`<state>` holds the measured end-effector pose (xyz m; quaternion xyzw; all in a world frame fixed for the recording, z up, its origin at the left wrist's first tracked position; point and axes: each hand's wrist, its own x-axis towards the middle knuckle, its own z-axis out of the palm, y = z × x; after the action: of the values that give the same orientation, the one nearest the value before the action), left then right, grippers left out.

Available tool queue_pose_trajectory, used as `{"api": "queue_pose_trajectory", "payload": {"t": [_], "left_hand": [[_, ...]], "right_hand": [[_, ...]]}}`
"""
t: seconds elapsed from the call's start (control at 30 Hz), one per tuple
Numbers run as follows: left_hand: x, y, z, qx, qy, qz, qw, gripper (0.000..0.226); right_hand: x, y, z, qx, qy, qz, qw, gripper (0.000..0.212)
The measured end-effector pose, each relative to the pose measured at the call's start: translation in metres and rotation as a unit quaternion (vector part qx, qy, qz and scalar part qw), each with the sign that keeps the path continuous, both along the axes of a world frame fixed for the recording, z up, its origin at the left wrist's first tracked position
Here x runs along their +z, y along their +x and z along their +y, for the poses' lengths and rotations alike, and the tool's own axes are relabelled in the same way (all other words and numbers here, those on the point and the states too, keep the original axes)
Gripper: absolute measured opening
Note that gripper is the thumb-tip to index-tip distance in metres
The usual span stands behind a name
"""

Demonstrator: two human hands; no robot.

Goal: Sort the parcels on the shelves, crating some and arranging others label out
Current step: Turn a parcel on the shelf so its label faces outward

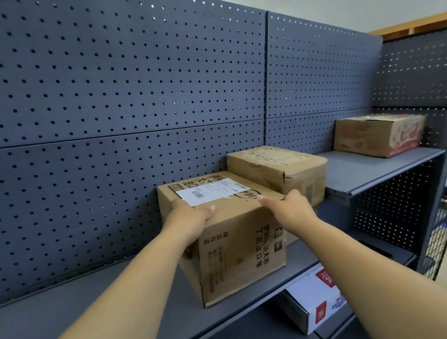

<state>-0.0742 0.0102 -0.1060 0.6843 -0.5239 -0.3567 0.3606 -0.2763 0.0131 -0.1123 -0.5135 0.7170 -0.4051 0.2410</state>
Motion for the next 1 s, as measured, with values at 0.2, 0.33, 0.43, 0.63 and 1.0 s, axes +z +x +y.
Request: {"api": "queue_pose_trajectory", "payload": {"t": [0.2,0.33,0.43,0.63,1.0], "left_hand": [[-0.004,0.017,0.017,0.068,-0.032,0.063,0.995,0.065],[-0.006,0.036,0.039,0.117,-0.065,0.081,0.988,0.046],[-0.010,0.057,0.062,0.160,-0.090,0.084,0.979,0.034],[-0.012,0.102,0.111,0.244,-0.123,0.089,0.958,0.023],[-0.002,0.193,0.161,0.307,-0.141,0.071,0.939,0.020]], "right_hand": [[0.000,0.008,0.009,0.008,-0.005,0.040,0.999,0.077],[0.002,0.025,0.020,0.036,-0.028,0.072,0.996,0.064],[0.004,0.045,0.032,0.063,-0.047,0.105,0.991,0.050],[0.005,0.099,0.055,0.127,-0.075,0.116,0.982,0.036],[0.010,0.196,0.081,0.217,-0.087,0.083,0.969,0.033]]}}
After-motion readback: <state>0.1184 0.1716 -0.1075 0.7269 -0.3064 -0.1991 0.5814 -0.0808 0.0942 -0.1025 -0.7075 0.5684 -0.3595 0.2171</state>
